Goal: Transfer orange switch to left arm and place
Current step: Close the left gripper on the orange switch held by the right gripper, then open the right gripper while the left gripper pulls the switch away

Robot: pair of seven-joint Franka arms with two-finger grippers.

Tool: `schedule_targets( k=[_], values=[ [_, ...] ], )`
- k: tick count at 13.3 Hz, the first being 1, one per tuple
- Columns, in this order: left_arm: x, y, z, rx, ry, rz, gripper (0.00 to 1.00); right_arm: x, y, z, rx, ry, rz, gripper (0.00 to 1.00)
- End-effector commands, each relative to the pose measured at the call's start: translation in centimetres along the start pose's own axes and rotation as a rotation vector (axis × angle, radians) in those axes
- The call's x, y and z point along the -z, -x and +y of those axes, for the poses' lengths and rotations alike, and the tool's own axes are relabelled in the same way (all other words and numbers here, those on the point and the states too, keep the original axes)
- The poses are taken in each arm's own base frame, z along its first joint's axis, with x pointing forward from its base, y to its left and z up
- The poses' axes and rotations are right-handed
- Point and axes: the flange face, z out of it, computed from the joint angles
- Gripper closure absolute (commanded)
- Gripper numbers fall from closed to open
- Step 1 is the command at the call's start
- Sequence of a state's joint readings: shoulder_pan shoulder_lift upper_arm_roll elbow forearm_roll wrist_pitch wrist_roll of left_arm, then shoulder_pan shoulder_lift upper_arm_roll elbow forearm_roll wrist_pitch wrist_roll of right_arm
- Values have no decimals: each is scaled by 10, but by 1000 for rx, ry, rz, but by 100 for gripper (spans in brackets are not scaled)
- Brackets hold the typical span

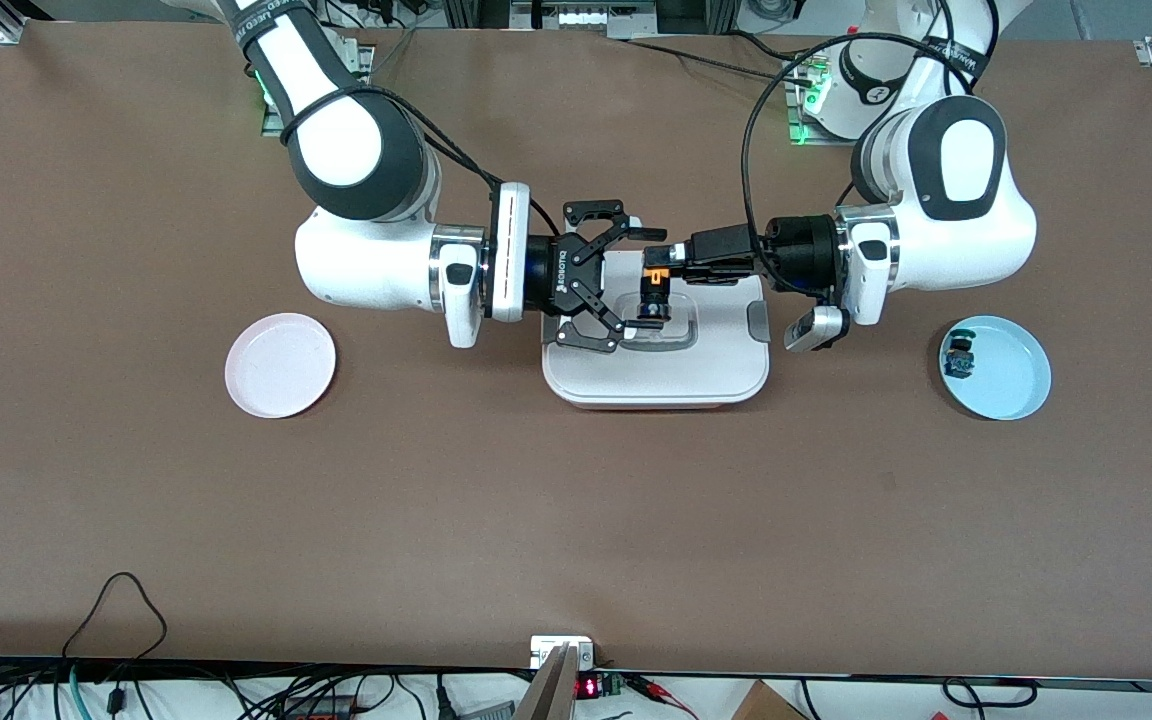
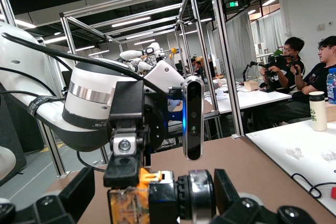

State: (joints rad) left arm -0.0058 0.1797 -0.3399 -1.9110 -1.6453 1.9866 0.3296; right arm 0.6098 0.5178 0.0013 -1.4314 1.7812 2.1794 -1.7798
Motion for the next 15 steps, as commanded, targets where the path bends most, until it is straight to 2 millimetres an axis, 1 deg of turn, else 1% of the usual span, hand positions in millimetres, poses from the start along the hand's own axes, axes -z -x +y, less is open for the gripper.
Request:
schedule_targets(
  k=[1, 4, 5, 6, 8, 9, 10, 11, 12, 13, 14, 15],
  values=[
    [4, -2, 7, -26, 13, 14, 100, -3, -6, -1, -3, 0, 20, 0],
    [28, -7, 10, -40, 1, 4, 100, 0, -7, 1, -7, 3, 23, 0],
    [44, -10, 11, -52, -11, -11, 100, 3, -8, 3, -4, 9, 24, 0],
    [60, -13, 10, -62, -24, -40, 100, 13, -11, 8, 2, 24, 21, 0],
    [101, -17, 5, -73, -71, -91, 100, 41, -14, 19, 10, 22, 16, 0],
    [123, -19, 1, -80, -112, -115, 100, 56, -11, 27, 10, 10, 11, 0],
    [146, -18, 2, -89, -163, -139, 100, 77, -10, 35, 12, -6, 7, 0],
    [168, -15, 0, -103, -241, -171, 100, 96, -2, 42, 1, -28, 3, 0],
    [189, -11, -2, -110, -323, -191, 100, 116, 1, 48, -4, -52, 3, 0],
    [205, -4, -2, -113, -393, -209, 100, 138, 6, 54, -11, -73, -5, 0],
    [216, 4, -1, -116, -474, -226, 100, 156, 15, 58, -21, -93, -23, 0],
    [231, 11, -1, -95, -579, -234, 100, 171, 20, 60, -29, -108, -35, 0]
  ],
)
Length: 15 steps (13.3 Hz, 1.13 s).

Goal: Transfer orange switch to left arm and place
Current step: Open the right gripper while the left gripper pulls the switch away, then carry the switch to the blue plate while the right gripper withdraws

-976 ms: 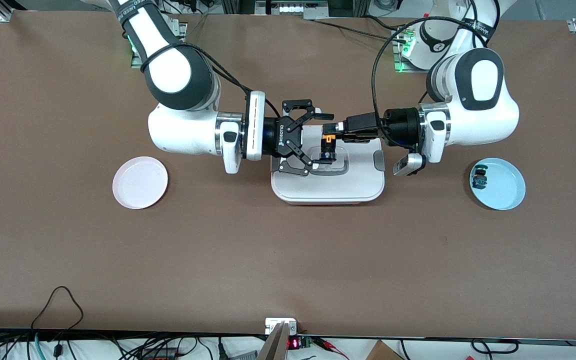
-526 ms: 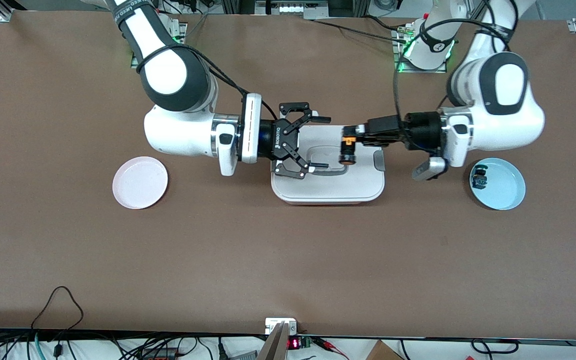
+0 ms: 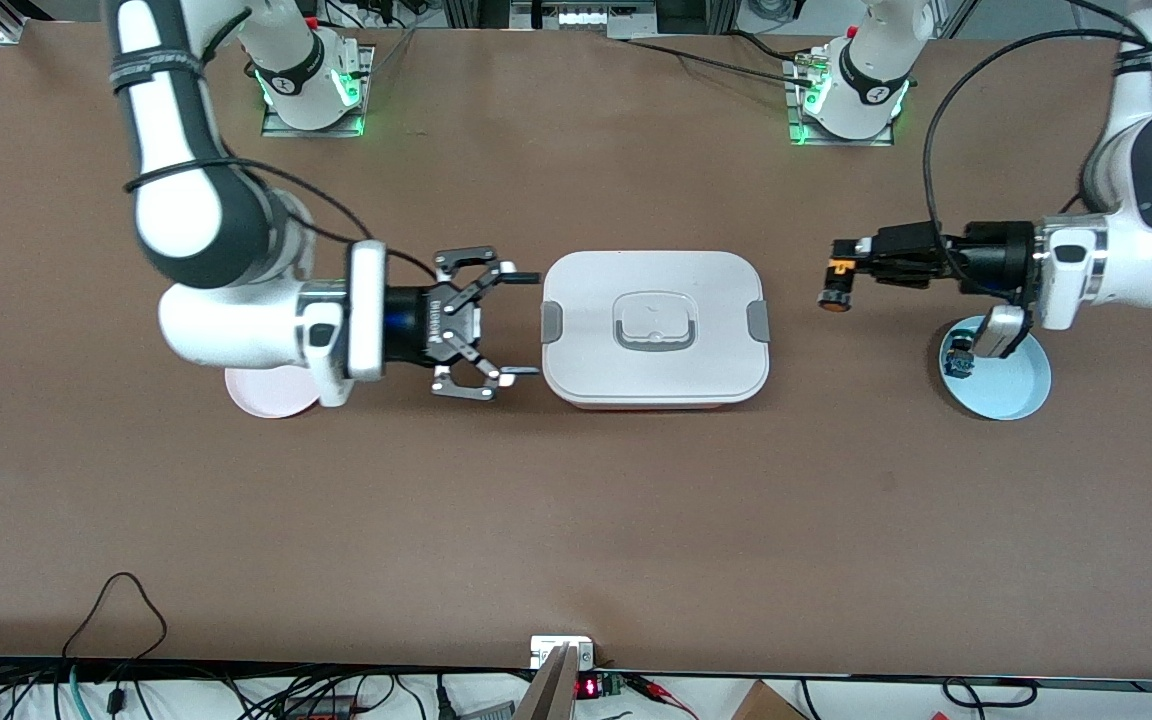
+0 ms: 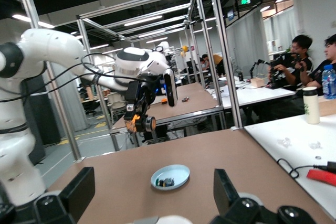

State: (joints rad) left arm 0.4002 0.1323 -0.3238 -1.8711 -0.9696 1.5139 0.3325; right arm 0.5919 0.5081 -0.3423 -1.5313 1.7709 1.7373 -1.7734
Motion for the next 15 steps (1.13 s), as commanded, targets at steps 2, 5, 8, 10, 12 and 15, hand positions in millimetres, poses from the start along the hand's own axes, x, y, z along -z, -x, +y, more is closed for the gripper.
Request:
schedule_targets(
  k=[2, 5, 8, 10, 12, 15],
  values=[
    [26, 36, -5, 81, -326, -82, 100, 53, 13, -3, -21, -33, -71, 0],
    [56, 62, -24, 139, -671, -137, 100, 79, 10, -3, -130, -22, -147, 0],
    [85, 66, -49, 179, -943, -161, 100, 114, 12, -1, -359, 31, -239, 0],
    [94, 64, -65, 222, -1090, -146, 100, 136, 20, 1, -485, 70, -315, 0],
    [88, 60, -94, 237, -1187, -110, 100, 145, 19, -2, -602, 121, -397, 0],
    [78, 68, -159, 198, -1237, -17, 100, 163, 26, -1, -843, 293, -549, 0]
  ],
)
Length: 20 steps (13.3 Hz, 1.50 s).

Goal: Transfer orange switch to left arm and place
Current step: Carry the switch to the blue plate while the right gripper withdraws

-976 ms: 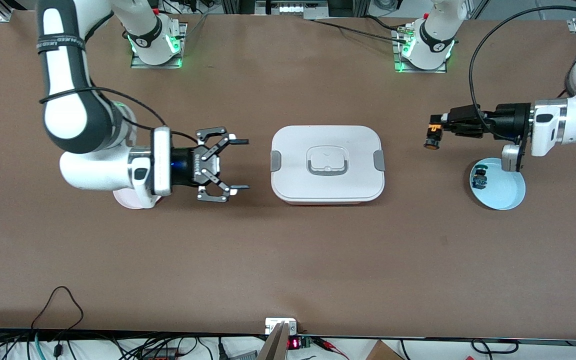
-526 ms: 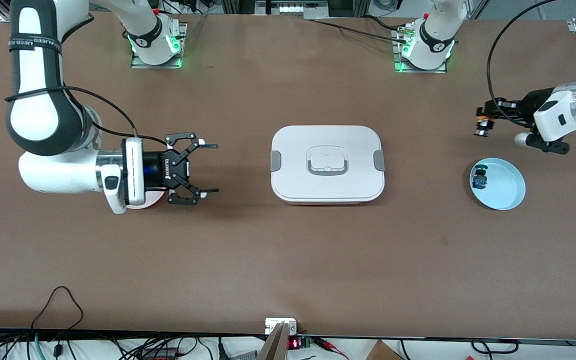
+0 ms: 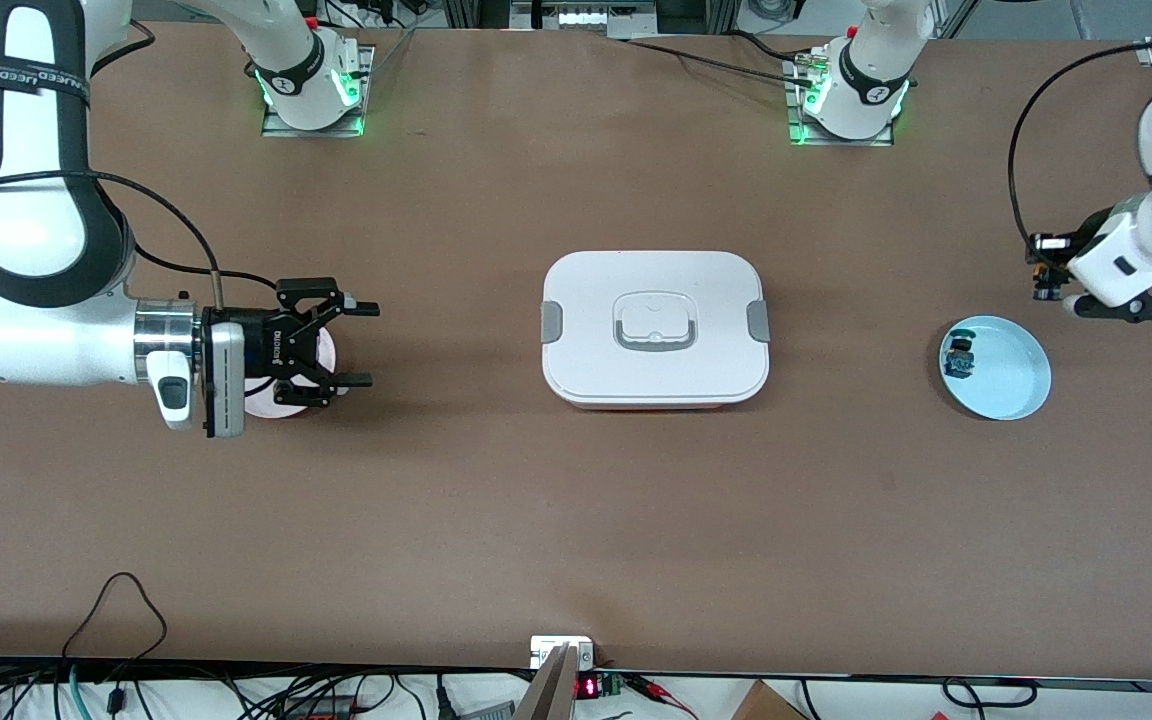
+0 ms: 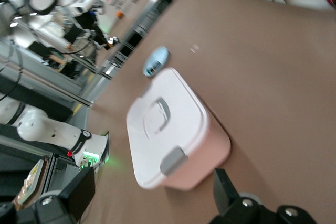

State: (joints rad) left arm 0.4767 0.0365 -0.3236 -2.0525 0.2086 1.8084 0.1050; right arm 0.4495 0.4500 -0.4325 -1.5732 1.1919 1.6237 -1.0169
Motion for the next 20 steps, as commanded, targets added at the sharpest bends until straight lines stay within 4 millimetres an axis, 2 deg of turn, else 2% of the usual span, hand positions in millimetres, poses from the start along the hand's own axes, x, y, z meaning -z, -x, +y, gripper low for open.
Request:
schedule_targets(
  k=[1, 3, 4, 7, 9, 11, 13, 15, 16, 17, 19, 20],
  values=[
    [-48, 7, -14, 25, -31, 61, 100, 11, 11, 1, -198, 152, -116, 0],
    [-69, -3, -19, 16, -27, 94, 100, 17, 23, 13, -268, 356, -261, 0],
    [-86, -11, -28, 13, -30, 104, 100, 20, 29, 18, -325, 458, -330, 0],
    [-137, -29, -55, 11, -16, 150, 100, 21, 48, 20, -622, 562, -421, 0],
    [-160, -40, -53, -18, -26, 157, 100, 31, 54, 20, -686, 716, -499, 0],
    [-172, -47, -51, 10, -51, 169, 100, 39, 55, 10, -769, 803, -514, 0],
    [-182, -52, -48, -4, -54, 179, 100, 67, 48, -5, -742, 904, -567, 0],
    [-193, -58, -48, -30, -68, 183, 100, 125, 55, -9, -693, 980, -560, 0],
    [-195, -65, -51, -30, -76, 188, 100, 150, 62, -3, -686, 984, -542, 0],
    [-200, -67, -50, -33, -73, 183, 100, 169, 57, 0, -661, 1006, -484, 0],
    [-205, -73, -50, -36, -65, 181, 100, 197, 56, -7, -655, 1000, -386, 0],
    [-208, -76, -49, -36, -61, 180, 98, 199, 54, -16, -662, 991, -364, 0]
  ],
)
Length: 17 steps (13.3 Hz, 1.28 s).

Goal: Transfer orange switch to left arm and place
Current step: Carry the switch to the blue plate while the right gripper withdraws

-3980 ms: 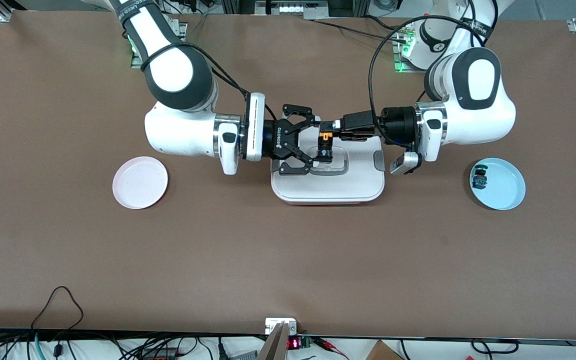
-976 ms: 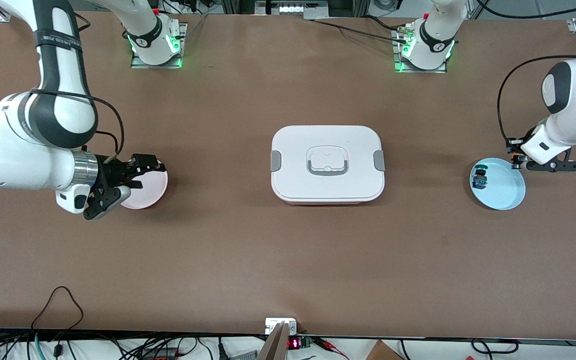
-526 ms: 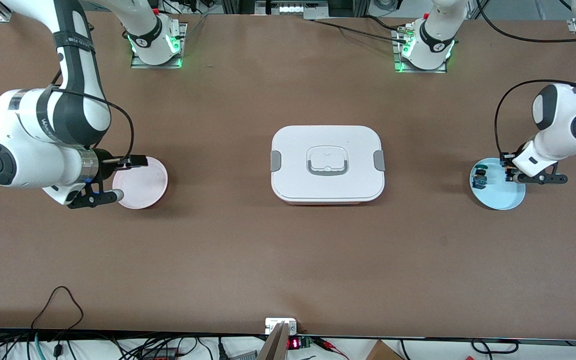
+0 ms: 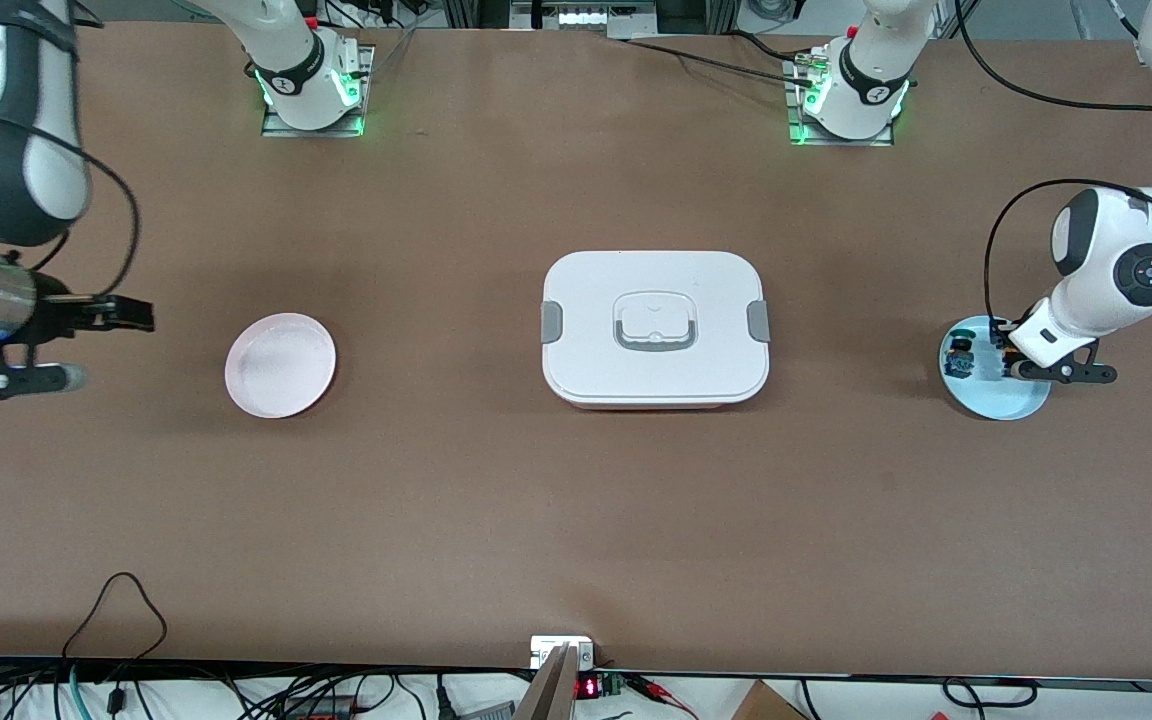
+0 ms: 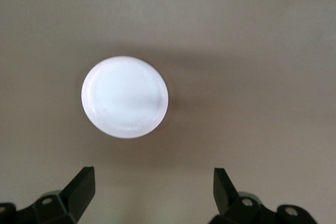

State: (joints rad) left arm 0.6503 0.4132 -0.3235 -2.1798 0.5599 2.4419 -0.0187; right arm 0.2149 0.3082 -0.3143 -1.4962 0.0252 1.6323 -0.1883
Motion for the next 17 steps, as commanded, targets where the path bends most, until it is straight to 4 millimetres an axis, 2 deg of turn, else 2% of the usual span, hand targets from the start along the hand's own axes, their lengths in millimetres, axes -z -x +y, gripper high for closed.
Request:
schedule_targets(
  k=[1, 2, 3, 4, 5, 7, 10, 11, 14, 17],
  values=[
    [-9, -13, -3, 4, -8, 8, 98, 35, 17, 5, -59, -22, 69, 0],
    [-10, -16, -3, 4, -5, 10, 98, 45, 27, 6, -75, -25, 79, 0],
    [-10, -17, -3, 2, -5, 10, 97, 55, 34, -2, -67, -19, 83, 0],
    [-13, -17, -2, 1, -2, 7, 89, 57, 38, -10, -58, -5, 63, 0],
    [-14, -17, -2, 3, -1, 6, 69, 58, 44, -8, -71, -7, 53, 0],
    [-14, -15, -7, -16, -3, 7, 0, 50, 48, -9, -87, -9, 68, 0],
    [-8, -14, -13, -14, -6, 14, 0, 51, 62, -8, -138, -24, 83, 0],
    [0, -14, -17, -8, -18, 19, 0, 51, 64, -8, -138, -25, 83, 0],
    [40, -22, -28, -6, -67, 33, 0, 45, 71, -10, -137, -25, 97, 0],
    [107, -50, -4, -90, -99, -12, 0, 50, 75, -13, -131, -22, 97, 0]
  ],
)
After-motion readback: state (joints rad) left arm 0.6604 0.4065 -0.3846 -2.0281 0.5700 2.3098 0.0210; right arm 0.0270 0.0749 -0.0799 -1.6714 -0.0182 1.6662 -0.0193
